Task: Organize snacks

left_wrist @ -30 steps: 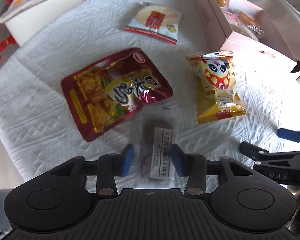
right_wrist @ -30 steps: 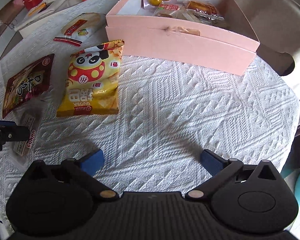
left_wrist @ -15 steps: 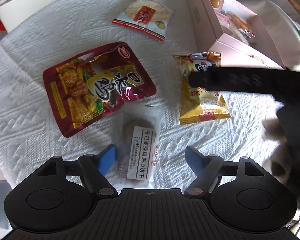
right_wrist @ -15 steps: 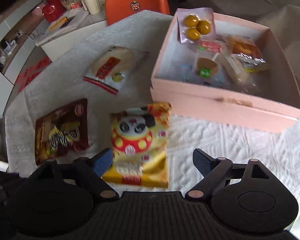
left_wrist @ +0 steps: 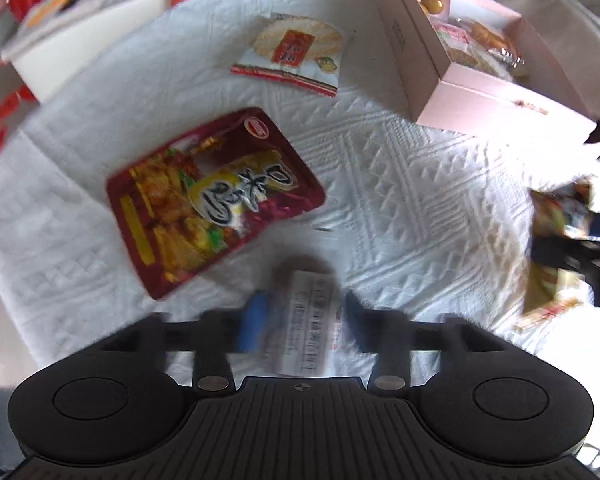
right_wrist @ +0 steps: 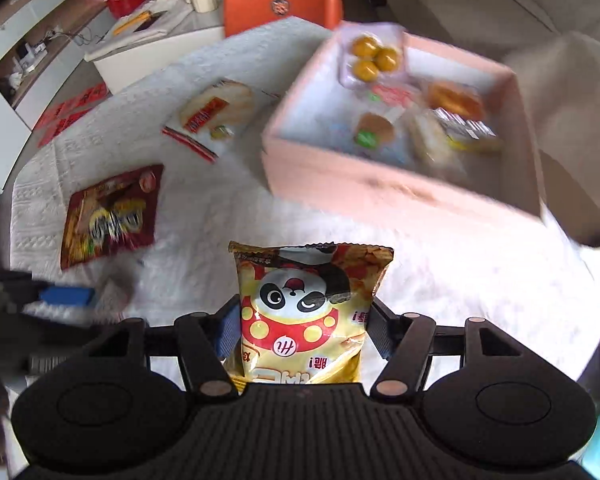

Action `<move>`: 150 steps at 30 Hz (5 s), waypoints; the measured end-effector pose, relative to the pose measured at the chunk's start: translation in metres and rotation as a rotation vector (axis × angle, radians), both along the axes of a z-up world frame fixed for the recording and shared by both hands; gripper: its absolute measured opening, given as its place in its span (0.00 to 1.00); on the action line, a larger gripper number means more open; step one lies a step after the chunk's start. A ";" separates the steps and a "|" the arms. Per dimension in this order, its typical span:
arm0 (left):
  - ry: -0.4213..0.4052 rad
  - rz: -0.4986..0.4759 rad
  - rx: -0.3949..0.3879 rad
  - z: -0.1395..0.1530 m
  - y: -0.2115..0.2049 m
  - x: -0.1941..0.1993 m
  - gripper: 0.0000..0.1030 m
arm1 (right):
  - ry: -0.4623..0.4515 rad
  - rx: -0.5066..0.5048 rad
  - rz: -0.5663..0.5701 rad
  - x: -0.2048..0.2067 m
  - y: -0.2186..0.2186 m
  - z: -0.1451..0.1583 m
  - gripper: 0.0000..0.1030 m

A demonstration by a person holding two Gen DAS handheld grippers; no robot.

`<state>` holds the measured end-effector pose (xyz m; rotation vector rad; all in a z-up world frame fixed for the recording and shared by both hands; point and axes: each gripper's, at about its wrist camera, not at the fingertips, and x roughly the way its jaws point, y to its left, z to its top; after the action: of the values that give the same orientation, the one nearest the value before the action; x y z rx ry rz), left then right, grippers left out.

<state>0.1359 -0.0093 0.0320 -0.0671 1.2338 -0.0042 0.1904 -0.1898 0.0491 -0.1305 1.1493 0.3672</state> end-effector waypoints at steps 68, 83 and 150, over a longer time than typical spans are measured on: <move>-0.083 0.203 -0.392 0.027 0.192 0.005 0.44 | -0.042 -0.051 0.165 0.074 0.164 -0.033 0.49; -0.027 -0.039 -0.351 0.001 0.157 0.068 0.43 | 0.003 0.012 0.087 -0.028 0.125 -0.012 0.58; 0.088 0.116 -0.292 -0.008 0.063 0.015 0.89 | 0.112 0.046 0.035 -0.076 0.033 -0.017 0.78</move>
<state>0.1506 0.0536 0.0235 -0.3959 1.3083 -0.0810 0.1148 -0.1569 0.0325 -0.0909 1.2491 0.4363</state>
